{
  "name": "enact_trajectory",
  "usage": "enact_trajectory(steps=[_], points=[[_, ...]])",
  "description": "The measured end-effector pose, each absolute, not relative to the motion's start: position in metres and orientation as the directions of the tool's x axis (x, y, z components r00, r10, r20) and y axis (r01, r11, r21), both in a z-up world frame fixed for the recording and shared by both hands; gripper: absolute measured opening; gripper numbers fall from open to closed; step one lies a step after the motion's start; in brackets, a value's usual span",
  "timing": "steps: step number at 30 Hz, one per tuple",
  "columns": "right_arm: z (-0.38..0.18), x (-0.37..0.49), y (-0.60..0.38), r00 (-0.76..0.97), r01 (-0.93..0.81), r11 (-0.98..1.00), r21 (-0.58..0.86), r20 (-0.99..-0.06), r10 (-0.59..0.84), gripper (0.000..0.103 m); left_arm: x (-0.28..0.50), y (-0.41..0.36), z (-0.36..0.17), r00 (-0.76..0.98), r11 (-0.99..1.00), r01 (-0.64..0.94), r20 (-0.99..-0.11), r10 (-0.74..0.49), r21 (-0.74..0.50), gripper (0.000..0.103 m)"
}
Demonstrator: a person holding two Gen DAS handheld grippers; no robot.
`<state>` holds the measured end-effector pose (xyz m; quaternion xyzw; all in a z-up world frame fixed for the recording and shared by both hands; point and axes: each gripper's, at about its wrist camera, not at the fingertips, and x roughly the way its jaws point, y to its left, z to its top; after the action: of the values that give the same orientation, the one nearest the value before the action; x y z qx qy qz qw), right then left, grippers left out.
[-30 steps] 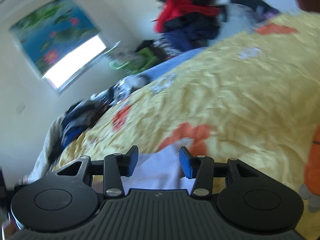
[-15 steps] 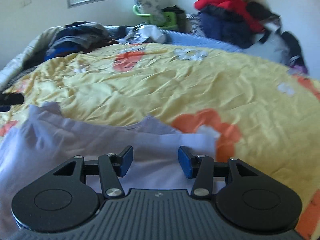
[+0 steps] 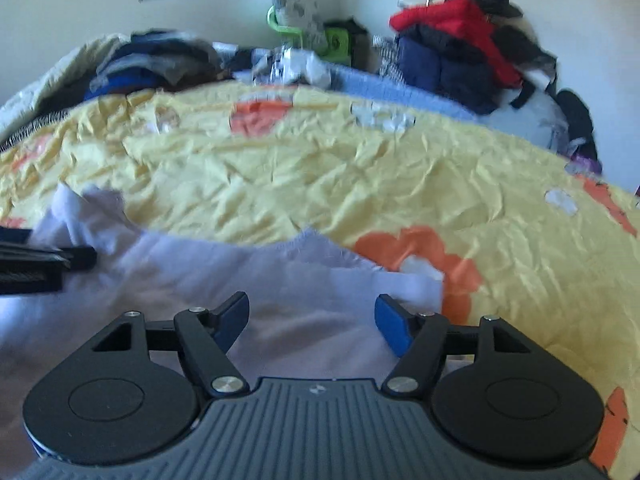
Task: Fold small clothes
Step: 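Move both open grippers to the folded edge of the shirt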
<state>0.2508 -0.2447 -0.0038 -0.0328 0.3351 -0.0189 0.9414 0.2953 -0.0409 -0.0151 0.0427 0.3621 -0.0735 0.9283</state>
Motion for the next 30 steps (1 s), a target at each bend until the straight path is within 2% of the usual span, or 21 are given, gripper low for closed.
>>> enact_trajectory(steps=[2,5,9,13,15,17,19,23,26,30], points=[[-0.003,0.243,-0.239,0.787,-0.019,0.997,-0.074,-0.617,-0.031,0.074,0.295,-0.042,-0.017,0.730,0.986,0.164,-0.676,-0.098,0.034,0.072],[-0.008,0.242,-0.236,0.765,-0.056,0.996,-0.063,-0.644,0.003,0.075,0.297,-0.042,-0.019,0.727,0.987,0.154,-0.680,-0.092,0.032,0.075],[-0.014,0.248,-0.242,0.751,0.003,0.997,-0.071,-0.658,-0.049,0.077,0.292,-0.041,-0.016,0.729,0.986,0.160,-0.679,-0.092,0.038,0.075],[-0.003,0.227,-0.242,0.782,0.006,0.999,-0.033,-0.623,-0.025,0.079,0.274,-0.032,-0.007,0.758,0.987,0.156,-0.645,-0.099,0.032,0.076],[-0.002,0.218,-0.238,0.783,-0.030,0.999,-0.028,-0.622,0.006,0.087,0.264,-0.028,-0.008,0.763,0.986,0.165,-0.635,-0.118,0.015,0.080],[-0.009,0.217,-0.234,0.768,-0.045,0.997,-0.067,-0.640,-0.008,0.091,0.261,-0.033,-0.015,0.757,0.980,0.186,-0.646,-0.099,0.067,0.081],[-0.017,0.220,-0.235,0.753,-0.018,0.995,-0.099,-0.656,-0.052,0.090,0.255,-0.033,-0.015,0.769,0.975,0.198,-0.633,-0.089,0.104,0.081],[-0.003,0.197,-0.235,0.796,0.001,0.999,-0.042,-0.604,-0.027,0.091,0.246,-0.021,-0.003,0.787,0.977,0.198,-0.608,-0.106,0.085,0.082],[-0.001,0.181,-0.224,0.815,-0.042,0.997,-0.069,-0.579,-0.006,0.096,0.252,-0.018,-0.008,0.760,0.972,0.212,-0.643,-0.096,0.105,0.084],[-0.016,0.188,-0.227,0.773,-0.004,0.997,-0.074,-0.633,-0.044,0.096,0.244,-0.013,-0.006,0.762,0.977,0.202,-0.638,-0.112,0.070,0.084]])
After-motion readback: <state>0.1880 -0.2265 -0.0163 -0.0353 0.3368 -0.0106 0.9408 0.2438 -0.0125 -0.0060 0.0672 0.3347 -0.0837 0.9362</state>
